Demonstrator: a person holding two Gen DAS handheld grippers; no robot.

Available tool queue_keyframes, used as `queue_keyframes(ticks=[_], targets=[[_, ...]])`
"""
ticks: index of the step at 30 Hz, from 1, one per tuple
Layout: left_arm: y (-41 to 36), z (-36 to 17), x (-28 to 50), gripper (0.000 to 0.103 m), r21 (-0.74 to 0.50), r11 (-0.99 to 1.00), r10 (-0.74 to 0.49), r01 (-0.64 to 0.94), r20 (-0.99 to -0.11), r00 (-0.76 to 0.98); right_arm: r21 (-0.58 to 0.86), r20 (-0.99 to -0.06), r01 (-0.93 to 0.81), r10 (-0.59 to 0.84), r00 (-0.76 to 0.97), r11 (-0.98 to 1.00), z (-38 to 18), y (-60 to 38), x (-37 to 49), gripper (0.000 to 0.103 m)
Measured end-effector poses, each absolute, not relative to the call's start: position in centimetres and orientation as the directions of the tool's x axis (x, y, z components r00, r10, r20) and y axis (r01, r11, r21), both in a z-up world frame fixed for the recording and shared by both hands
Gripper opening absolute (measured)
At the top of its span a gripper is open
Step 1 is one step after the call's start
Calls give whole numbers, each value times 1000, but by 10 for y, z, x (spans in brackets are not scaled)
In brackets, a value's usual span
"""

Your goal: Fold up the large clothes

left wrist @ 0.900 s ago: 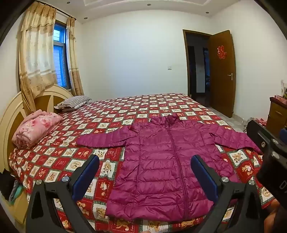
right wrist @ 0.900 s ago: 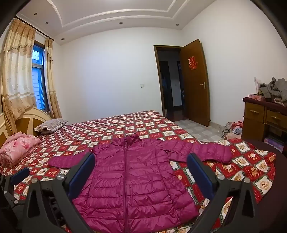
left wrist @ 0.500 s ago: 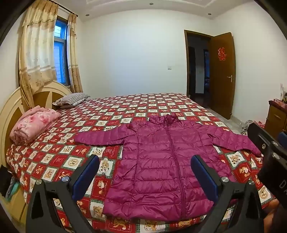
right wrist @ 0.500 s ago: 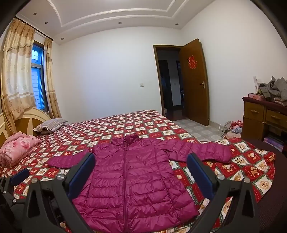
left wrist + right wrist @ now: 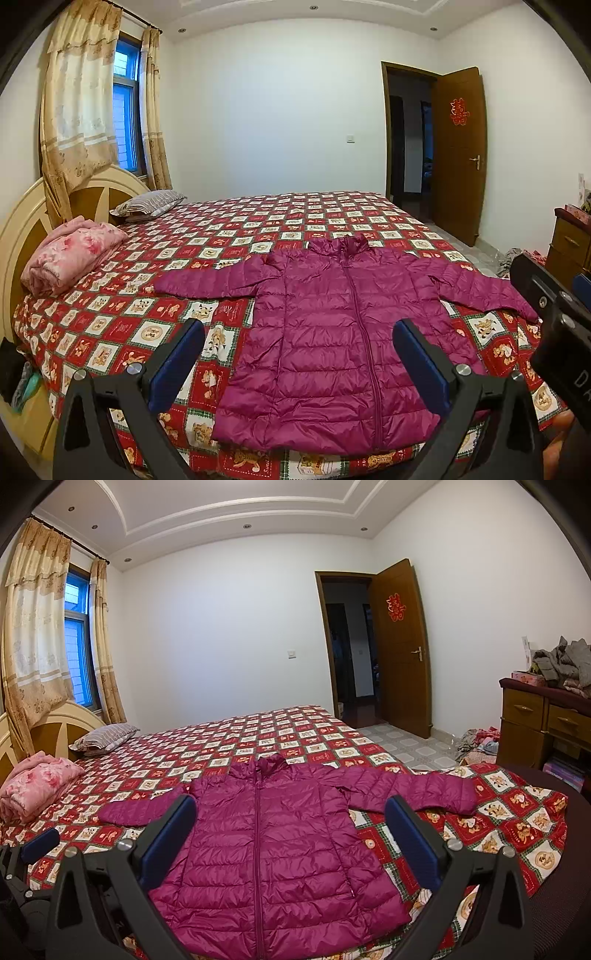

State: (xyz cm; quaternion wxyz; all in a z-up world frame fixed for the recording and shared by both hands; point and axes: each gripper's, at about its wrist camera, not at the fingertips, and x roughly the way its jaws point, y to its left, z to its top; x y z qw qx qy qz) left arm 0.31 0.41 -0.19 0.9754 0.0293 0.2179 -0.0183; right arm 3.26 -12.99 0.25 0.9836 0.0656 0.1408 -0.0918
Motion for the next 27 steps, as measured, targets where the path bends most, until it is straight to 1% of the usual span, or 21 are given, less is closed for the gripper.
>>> queue_keyframes(ticks=[27], targets=[[0,1,0,102,59,997,-23,53,-419,908,103,-291,200,-163,943,974,2,-130,33,103]])
